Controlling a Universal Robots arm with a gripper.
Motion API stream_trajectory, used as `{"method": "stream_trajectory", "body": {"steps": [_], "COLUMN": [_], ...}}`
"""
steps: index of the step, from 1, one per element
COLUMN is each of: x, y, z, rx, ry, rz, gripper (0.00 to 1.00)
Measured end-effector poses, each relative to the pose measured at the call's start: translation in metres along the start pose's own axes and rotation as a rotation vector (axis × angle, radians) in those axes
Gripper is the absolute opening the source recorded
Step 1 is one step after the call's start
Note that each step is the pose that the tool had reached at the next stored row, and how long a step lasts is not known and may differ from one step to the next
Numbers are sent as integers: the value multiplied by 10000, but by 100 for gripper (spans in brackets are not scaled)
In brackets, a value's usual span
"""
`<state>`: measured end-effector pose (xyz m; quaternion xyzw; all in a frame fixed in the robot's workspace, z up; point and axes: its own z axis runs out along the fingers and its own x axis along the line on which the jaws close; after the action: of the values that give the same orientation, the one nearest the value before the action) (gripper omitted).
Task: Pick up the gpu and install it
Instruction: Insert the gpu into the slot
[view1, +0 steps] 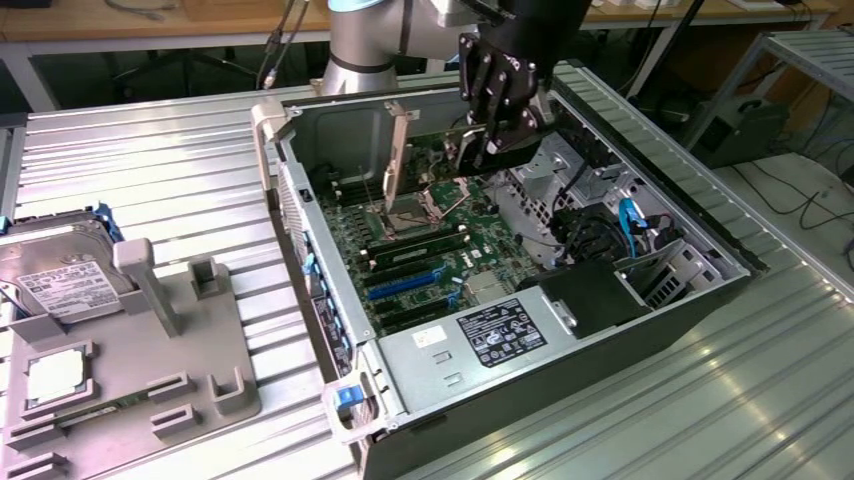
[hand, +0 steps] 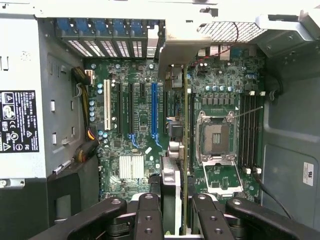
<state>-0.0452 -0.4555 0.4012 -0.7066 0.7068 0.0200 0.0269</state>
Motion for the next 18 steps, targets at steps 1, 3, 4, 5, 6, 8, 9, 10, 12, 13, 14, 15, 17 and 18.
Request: {"method": "stream_trajectory", "body": {"steps": [1,3,4,5,6,8,9,10,12,13,14,15,17,18], "x": [1,6,13,22,30,39,40,40,43,43,44,45,46,47], "y": [4,17,26,31,34,37,37,37,36,37,37,37,37,37], "z": [10,26,34,45,52,66,76,83,109,120,128,140,157,164], "rx": [-8,-34,-70,-136,-189,-274,-293,-294,-286,-282,-280,-278,-279,-279], "ry": [0,0,2,2,13,45,67,79,84,83,83,83,84,82], "rz": [0,2,4,8,12,19,22,38,160,221,252,273,277,277], "gripper": [28,28,28,28,28,28,28,28,28,28,28,28,28,28]}}
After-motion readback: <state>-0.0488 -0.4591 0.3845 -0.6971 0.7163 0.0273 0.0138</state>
